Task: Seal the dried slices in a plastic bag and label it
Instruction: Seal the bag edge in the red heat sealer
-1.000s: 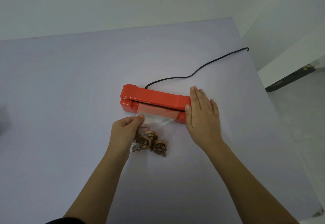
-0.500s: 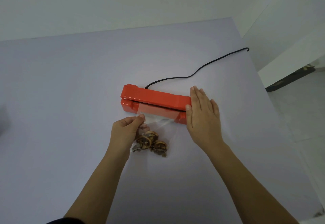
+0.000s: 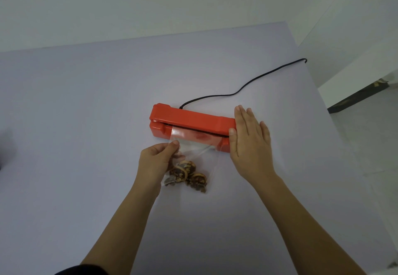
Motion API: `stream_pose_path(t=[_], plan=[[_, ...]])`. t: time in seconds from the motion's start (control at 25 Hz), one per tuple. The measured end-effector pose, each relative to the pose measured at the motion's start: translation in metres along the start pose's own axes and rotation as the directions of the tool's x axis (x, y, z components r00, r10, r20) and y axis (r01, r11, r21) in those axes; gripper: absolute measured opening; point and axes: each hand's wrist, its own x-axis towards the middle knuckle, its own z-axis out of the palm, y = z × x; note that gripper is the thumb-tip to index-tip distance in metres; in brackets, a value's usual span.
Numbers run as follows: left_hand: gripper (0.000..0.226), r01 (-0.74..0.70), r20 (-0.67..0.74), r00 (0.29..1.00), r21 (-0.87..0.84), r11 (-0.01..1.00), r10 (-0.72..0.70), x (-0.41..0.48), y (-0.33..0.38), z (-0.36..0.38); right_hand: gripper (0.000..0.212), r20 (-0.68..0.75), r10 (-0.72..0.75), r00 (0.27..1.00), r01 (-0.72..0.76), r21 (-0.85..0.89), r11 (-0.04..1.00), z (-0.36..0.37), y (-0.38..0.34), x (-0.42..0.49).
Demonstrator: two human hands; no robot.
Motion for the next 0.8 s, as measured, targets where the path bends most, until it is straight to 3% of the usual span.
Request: stream_pose_path(t=[0.24, 0.4, 0.64, 0.8], plan=[[0.016, -0.012, 0.029, 1.0, -0.021, 1.0, 0.013, 0.003, -0.003, -0.001, 0.065, 0.067, -0.024, 0.997, 0.02, 0.061, 0.998, -0.007, -0.001, 0.001], [0.016, -0.01, 0.048, 0.999, -0.025, 1.0, 0.011, 0.002, -0.002, -0.001, 0.062, 0.127, -0.082, 0.989, 0.048, 0.252, 0.967, -0.029, -0.002, 0.001], [0.017, -0.014, 0.063, 0.998, 0.004, 1.0, 0.013, 0.005, -0.004, -0.004, 0.069, -0.012, -0.063, 0.998, 0.062, 0.395, 0.916, -0.079, -0.015, 0.014], [0.022, -0.032, 0.063, 0.998, 0.062, 0.998, 0.028, 0.008, -0.006, -0.005, 0.073, -0.046, -0.072, 0.996, 0.085, 0.622, 0.779, -0.111, -0.044, 0.033]])
